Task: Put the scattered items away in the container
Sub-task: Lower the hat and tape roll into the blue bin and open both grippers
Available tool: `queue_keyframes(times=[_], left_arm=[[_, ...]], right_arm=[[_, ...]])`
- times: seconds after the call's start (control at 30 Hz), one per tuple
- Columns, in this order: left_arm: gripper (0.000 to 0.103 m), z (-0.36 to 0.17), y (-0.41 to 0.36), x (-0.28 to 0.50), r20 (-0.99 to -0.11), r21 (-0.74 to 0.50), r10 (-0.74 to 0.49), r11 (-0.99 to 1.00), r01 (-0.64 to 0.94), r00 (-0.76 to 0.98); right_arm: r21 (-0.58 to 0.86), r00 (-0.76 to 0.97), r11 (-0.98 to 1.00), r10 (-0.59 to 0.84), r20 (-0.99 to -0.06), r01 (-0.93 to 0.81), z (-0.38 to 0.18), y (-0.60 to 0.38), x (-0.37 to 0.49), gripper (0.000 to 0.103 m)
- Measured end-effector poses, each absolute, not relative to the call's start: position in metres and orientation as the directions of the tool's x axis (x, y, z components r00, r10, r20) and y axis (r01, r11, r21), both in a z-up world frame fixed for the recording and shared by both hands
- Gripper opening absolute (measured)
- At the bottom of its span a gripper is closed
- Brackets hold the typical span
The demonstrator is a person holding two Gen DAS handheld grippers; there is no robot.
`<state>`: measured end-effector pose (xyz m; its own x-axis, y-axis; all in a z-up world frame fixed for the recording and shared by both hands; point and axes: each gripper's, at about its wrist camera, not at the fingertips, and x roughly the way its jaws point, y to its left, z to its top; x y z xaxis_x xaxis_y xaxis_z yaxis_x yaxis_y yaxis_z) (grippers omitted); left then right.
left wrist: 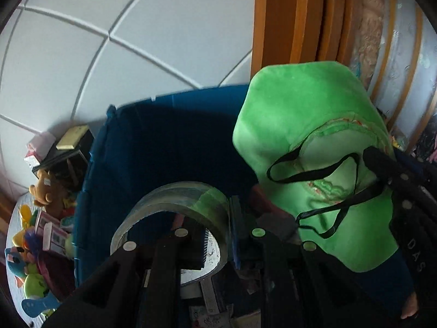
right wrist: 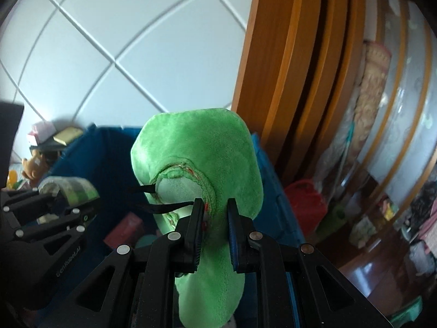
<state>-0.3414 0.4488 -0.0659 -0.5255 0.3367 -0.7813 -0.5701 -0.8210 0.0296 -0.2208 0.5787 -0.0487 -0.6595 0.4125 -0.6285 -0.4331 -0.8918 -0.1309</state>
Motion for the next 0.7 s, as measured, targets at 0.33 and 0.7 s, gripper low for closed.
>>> queue_keyframes(times=[0.33, 0.7], left_arm=[[0.014, -0.186, 0.469, -0.348, -0.943, 0.173, 0.043, -0.785, -0.595, -0.331], [0.036, -0.216, 0.478, -0.335, -0.966, 0.189, -0.023, -0.741, -0.644, -0.257]], right_arm=[[-0.082, -0.500, -0.915, 0.289, -0.816, -0.395, -0.146, 0.608, -0.265, 0.016], [-0.072, -0.438, -0.895, 0.284, -0.853, -0.440, -0.163, 0.620, -0.263, 0.024]])
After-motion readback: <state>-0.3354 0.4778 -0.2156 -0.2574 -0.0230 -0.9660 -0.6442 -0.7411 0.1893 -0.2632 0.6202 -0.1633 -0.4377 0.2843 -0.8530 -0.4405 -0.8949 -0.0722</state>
